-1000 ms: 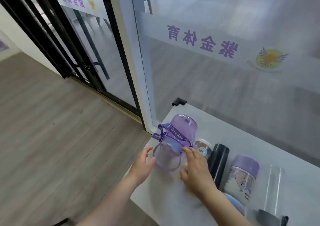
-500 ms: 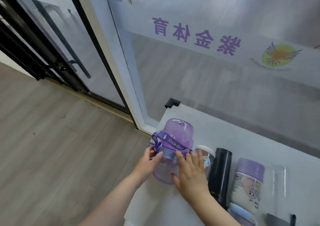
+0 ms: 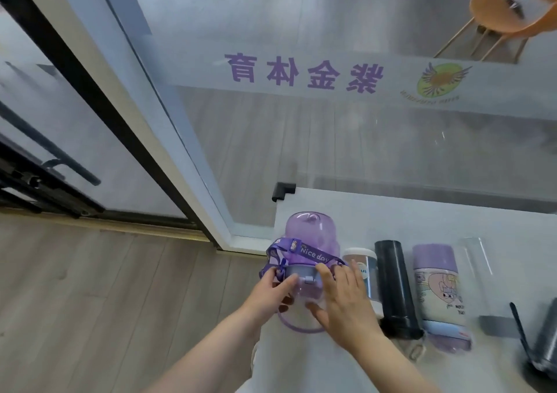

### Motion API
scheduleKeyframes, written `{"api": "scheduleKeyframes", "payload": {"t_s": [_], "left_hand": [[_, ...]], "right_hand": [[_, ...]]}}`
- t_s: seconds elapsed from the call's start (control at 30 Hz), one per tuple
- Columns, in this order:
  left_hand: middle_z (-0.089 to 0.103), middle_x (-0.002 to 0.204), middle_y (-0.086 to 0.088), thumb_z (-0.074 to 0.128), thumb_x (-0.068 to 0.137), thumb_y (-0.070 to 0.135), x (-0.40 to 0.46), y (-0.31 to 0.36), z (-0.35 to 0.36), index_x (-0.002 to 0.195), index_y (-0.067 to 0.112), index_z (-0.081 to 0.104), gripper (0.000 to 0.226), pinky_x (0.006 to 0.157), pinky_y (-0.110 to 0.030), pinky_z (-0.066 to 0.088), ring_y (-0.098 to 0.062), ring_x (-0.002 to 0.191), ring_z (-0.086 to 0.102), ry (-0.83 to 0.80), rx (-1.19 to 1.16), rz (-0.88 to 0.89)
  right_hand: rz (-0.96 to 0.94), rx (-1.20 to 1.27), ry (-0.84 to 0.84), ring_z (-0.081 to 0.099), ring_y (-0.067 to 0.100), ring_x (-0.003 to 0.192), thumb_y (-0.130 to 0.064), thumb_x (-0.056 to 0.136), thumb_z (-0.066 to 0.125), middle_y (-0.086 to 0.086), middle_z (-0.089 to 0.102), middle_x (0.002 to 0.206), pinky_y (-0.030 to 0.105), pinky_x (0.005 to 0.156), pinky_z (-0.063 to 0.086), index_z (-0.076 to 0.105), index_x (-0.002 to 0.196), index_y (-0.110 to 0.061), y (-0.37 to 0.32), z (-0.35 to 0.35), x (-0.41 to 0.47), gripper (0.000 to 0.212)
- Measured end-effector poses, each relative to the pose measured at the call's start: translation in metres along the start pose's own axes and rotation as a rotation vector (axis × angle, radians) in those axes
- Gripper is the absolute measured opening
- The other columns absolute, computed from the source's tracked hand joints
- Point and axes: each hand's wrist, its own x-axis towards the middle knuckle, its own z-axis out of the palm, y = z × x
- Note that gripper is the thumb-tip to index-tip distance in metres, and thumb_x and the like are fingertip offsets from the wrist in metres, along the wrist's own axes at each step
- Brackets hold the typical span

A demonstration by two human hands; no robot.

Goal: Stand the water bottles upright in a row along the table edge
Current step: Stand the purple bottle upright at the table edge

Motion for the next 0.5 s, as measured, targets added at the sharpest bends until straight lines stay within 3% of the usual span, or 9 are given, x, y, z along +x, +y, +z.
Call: {"api": "scheduleKeyframes", "payload": {"t_s": [0.17,0.27,0.37,0.5], "left_hand": [[0.067,0.092,-0.007,0.055,0.096,0.032,-0.009,0.019,-0.019,0.111,0.011,0.061,0.027,0.072,-0.029,0.055,-0.017,0.072,0.063,-0.058,0.058,0.055],[0.067,0.088,-0.006,0.05,0.098,0.028,-0.017,0.03,-0.026,0.106,0.01,0.064,0.025,0.074,-0.028,0.055,-0.014,0.072,0.064,-0.08,0.046,0.097],[0.072,0.09,-0.011,0.047,0.099,0.03,-0.023,0.04,-0.033,0.103,0.006,0.068,0.032,0.076,-0.027,0.055,-0.015,0.074,0.068,-0.094,0.054,0.114],[0.075,0.09,-0.015,0.041,0.101,0.036,-0.027,0.057,-0.037,0.095,-0.003,0.068,0.047,0.083,-0.031,0.052,-0.023,0.082,0.071,-0.118,0.035,0.111]], "right_hand": [[0.095,0.103,-0.145,0.046,0.025,0.119,-0.067,0.079,0.039,0.002,0.05,0.122,0.041,0.117,0.022,0.032,0.141,-0.025,0.001,-0.026,0.005,0.075],[0.146,0.241,-0.213,0.039,0.017,0.122,-0.069,0.082,0.043,-0.003,0.045,0.132,0.033,0.109,0.032,0.026,0.146,-0.032,0.0,-0.05,0.016,0.076],[0.206,0.362,-0.309,0.037,0.015,0.124,-0.066,0.085,0.048,-0.005,0.04,0.135,0.035,0.106,0.038,0.021,0.145,-0.04,0.001,-0.07,0.028,0.071],[0.268,0.554,-0.325,0.051,0.011,0.107,-0.062,0.089,0.048,-0.005,0.055,0.121,0.031,0.093,0.045,0.039,0.138,-0.041,0.01,-0.086,0.046,0.054]]}}
